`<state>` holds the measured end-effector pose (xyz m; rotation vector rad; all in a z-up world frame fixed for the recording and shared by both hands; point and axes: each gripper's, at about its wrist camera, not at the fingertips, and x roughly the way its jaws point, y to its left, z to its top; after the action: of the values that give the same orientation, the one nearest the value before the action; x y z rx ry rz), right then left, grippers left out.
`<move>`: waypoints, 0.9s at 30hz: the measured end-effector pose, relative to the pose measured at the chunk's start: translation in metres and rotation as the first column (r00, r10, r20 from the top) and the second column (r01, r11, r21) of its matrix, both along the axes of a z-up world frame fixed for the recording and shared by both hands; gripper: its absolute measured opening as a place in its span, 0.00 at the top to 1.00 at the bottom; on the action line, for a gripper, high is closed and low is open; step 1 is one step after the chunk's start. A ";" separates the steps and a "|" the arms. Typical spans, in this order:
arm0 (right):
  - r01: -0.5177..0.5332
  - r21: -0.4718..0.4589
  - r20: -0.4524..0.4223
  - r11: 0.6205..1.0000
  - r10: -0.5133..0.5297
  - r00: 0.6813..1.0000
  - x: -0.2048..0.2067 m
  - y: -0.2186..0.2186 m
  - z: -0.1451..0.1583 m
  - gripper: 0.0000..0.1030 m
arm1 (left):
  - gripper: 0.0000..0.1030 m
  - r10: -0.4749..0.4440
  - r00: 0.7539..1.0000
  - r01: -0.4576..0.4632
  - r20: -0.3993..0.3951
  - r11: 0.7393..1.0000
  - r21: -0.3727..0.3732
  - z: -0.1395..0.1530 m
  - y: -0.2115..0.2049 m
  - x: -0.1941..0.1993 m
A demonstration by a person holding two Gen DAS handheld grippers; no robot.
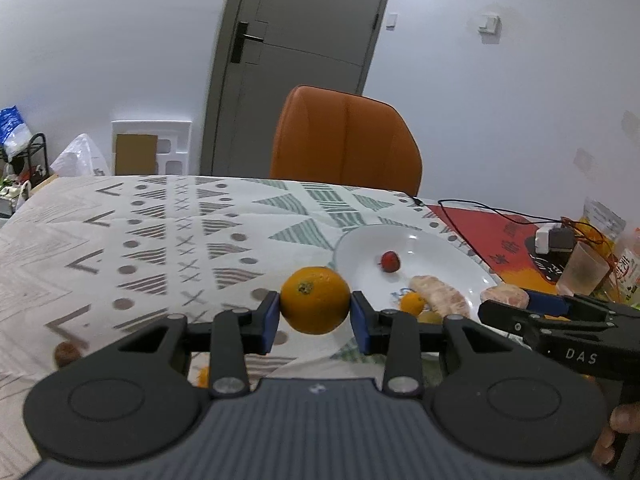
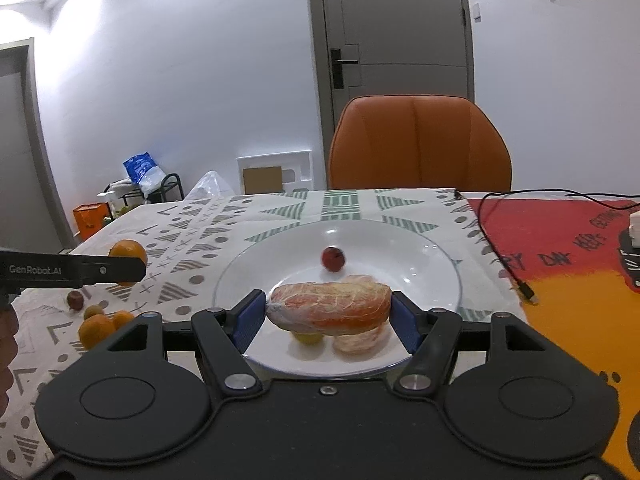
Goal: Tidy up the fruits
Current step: 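Carry the orange with the left tool while the right tool carries the pomelo segment to the plate, then open the right tool to drop the pomelo segment while the left tool releases the orange onto the plate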
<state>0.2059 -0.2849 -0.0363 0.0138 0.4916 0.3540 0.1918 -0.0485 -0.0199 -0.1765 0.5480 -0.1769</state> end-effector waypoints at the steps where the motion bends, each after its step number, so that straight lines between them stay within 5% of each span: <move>1: 0.001 0.002 -0.001 1.000 -0.001 1.000 0.002 -0.002 0.000 0.37 | 0.65 -0.006 1.000 0.006 0.001 1.000 0.005 0.000 -0.004 0.002; 19: 0.020 0.016 -0.023 1.000 -0.020 1.000 0.035 -0.016 -0.008 0.37 | 0.65 -0.100 0.995 0.100 -0.022 0.995 0.003 0.000 -0.050 0.049; 27: 0.029 0.009 -0.009 1.000 -0.029 1.000 0.026 -0.012 -0.001 0.26 | 0.57 -0.060 0.998 0.060 -0.025 0.998 -0.006 0.007 -0.045 0.040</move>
<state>0.2318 -0.2971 -0.0368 0.0309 0.4981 0.3276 0.2315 -0.0931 -0.0130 -0.1675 0.5778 -0.2346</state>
